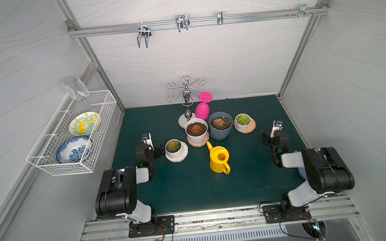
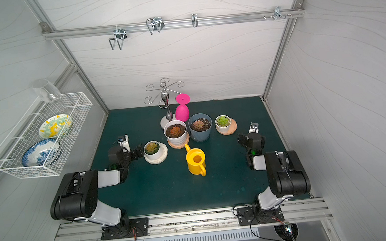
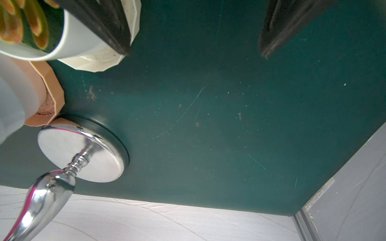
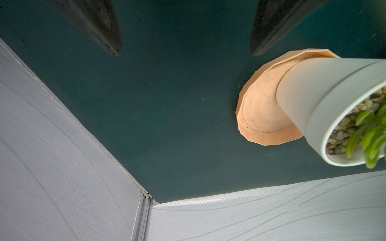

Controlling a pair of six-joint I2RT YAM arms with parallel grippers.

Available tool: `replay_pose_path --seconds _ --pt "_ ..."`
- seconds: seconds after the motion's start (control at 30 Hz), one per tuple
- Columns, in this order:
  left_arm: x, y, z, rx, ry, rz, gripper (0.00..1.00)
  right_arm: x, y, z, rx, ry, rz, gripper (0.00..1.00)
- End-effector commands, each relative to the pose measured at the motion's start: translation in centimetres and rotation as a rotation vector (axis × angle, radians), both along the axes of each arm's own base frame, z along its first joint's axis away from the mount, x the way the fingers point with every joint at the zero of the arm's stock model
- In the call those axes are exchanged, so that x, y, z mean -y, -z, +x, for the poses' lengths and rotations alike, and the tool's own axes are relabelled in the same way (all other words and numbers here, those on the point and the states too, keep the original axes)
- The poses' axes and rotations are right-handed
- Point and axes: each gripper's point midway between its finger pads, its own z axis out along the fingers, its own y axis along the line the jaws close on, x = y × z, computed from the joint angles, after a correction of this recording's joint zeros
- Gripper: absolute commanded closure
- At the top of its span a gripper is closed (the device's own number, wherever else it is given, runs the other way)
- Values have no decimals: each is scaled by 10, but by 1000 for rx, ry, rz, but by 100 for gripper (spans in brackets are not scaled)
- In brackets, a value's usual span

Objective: Water the succulent around the soil edge
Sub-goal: Reset both arms

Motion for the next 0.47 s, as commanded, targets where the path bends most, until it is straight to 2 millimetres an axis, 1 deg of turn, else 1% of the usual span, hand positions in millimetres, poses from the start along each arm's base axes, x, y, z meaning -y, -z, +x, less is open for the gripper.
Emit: replay_pose_path --seconds 0.0,0.43 --pt "1 -19 14 69 7 17 0 3 0 1 -4 18 3 1" --pt "0 -19 13 69 5 17 0 3 0 1 -4 17 2 1"
